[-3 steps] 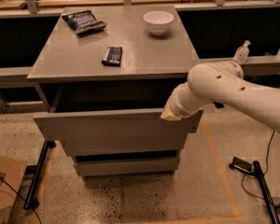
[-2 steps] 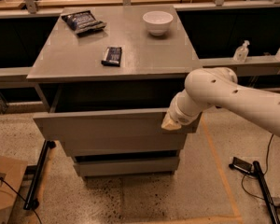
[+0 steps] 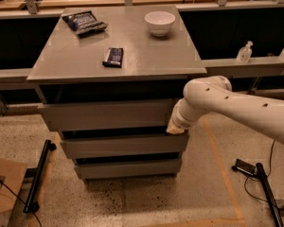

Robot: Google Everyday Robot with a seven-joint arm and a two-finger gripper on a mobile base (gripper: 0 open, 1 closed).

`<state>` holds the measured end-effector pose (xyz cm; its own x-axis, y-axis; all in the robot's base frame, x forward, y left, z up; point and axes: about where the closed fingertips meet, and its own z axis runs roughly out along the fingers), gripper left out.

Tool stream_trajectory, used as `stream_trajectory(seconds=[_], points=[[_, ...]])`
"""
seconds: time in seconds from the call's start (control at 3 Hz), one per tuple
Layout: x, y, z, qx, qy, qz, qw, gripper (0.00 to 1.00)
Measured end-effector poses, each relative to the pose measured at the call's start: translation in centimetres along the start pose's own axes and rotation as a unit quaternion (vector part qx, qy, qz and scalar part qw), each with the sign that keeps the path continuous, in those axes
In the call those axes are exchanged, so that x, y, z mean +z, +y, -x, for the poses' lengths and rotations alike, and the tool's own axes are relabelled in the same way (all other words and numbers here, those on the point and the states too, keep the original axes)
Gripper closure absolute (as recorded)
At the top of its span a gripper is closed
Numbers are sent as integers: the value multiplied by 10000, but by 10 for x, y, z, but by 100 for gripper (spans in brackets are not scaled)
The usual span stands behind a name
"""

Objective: Close top drawer

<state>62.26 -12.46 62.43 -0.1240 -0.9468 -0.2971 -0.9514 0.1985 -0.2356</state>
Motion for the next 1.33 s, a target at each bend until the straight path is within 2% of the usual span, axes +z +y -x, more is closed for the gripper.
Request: stream_trajectory(seconds=[0.33,0.67,1.33], points=[[-1,-45,8,-240,-274,-468,9982,100],[-9,-80,17,-448,-674,-964,9920,100],[-10,-77,16,-448,-675,-963,9921,100]])
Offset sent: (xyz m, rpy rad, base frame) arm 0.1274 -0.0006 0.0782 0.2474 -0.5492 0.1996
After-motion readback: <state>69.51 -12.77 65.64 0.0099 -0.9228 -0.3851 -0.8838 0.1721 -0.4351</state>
